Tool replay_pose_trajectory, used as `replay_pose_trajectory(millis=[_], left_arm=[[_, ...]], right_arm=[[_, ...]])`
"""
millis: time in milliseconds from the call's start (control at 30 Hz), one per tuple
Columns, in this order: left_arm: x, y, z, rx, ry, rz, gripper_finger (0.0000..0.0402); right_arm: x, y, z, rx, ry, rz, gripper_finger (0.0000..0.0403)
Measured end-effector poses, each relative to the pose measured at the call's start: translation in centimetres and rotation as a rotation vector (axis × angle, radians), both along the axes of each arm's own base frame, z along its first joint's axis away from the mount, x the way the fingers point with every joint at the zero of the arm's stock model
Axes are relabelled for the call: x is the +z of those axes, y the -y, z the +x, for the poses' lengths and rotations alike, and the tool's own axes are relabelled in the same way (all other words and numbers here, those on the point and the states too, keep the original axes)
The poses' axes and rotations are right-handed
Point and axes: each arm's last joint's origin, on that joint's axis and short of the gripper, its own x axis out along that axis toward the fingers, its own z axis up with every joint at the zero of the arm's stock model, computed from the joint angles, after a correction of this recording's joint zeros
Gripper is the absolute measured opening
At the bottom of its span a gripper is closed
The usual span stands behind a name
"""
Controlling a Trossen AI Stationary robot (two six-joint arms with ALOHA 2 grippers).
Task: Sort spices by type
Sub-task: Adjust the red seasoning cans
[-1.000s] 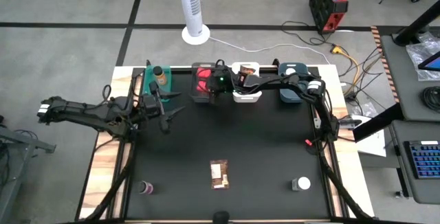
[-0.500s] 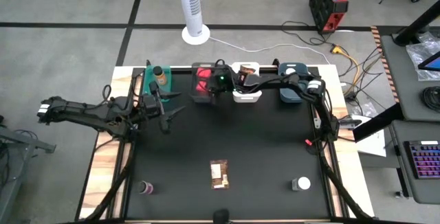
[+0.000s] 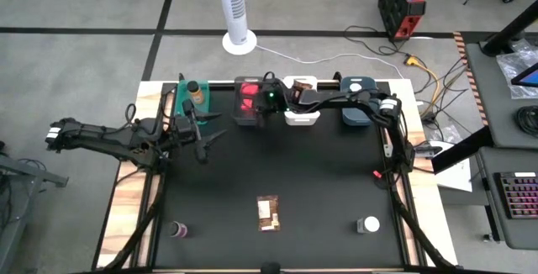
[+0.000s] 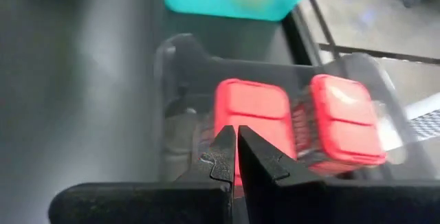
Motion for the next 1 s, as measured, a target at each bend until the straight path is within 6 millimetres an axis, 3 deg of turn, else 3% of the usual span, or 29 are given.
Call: replay_pose_trajectory(millis=[467, 1000], left_arm=[[0.0, 0.0, 0.0, 0.000, 0.000, 0.000, 0.0238], [0.0, 0.0, 0.0, 0.000, -0.004, 0.001, 0.0238]], right_arm=[[-0.8, -1.2, -0.1, -0.002, -0.050, 0.053, 0.0009], [-1.0, 0.2, -0.7, -0.052, -0.049, 0.075, 0.0009]])
